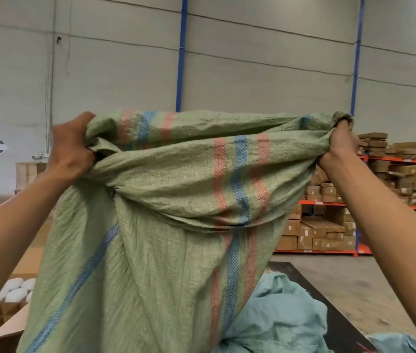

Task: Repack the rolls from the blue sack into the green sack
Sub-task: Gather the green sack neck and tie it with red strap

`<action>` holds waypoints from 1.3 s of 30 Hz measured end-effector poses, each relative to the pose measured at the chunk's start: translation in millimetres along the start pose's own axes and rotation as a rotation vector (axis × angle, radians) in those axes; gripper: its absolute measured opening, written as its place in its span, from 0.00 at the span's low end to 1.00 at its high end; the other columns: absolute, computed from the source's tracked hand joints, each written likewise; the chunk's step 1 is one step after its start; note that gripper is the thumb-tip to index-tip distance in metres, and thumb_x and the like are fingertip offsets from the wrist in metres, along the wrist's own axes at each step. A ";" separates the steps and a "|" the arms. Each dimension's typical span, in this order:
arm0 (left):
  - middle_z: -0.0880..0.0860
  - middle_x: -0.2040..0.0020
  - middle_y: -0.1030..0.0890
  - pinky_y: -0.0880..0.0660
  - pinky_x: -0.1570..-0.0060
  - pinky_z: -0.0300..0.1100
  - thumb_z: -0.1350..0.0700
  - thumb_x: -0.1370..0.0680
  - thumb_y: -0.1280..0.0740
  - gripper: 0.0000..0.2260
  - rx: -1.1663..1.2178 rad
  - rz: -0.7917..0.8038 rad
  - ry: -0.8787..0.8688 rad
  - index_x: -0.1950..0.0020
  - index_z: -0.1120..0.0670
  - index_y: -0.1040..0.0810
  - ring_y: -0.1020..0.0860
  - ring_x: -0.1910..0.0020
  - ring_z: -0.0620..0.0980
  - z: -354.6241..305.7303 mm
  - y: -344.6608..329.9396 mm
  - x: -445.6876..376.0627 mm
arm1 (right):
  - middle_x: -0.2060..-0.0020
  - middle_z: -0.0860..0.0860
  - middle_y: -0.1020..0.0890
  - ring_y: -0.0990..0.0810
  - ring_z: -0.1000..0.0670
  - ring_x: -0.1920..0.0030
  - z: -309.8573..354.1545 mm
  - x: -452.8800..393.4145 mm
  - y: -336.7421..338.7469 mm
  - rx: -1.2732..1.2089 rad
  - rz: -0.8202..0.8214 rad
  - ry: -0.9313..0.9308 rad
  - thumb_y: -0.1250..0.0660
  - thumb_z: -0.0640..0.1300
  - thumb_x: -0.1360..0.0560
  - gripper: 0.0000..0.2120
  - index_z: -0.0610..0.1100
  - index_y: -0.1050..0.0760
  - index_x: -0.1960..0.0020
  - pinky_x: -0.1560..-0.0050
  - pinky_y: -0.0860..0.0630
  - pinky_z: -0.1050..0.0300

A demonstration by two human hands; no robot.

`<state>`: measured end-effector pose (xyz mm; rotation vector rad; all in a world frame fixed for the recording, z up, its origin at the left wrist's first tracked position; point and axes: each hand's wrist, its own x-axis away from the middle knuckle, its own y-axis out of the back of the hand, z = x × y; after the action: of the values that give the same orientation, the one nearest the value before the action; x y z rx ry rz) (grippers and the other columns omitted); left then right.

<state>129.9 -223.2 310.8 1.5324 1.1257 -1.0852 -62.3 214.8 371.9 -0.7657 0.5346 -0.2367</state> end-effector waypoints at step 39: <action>0.62 0.55 0.23 0.25 0.52 0.54 0.64 0.30 0.35 0.10 0.455 0.803 1.306 0.50 0.61 0.27 0.24 0.57 0.60 -33.2 -54.9 47.7 | 0.48 0.39 0.17 0.17 0.42 0.51 -78.2 -59.7 151.2 0.919 0.923 -0.604 0.26 0.37 0.33 0.22 0.37 0.24 0.40 0.48 0.20 0.46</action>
<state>90.0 -174.1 261.9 2.8347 0.8154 0.3847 -152.8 298.0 239.9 0.3529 0.1150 0.5766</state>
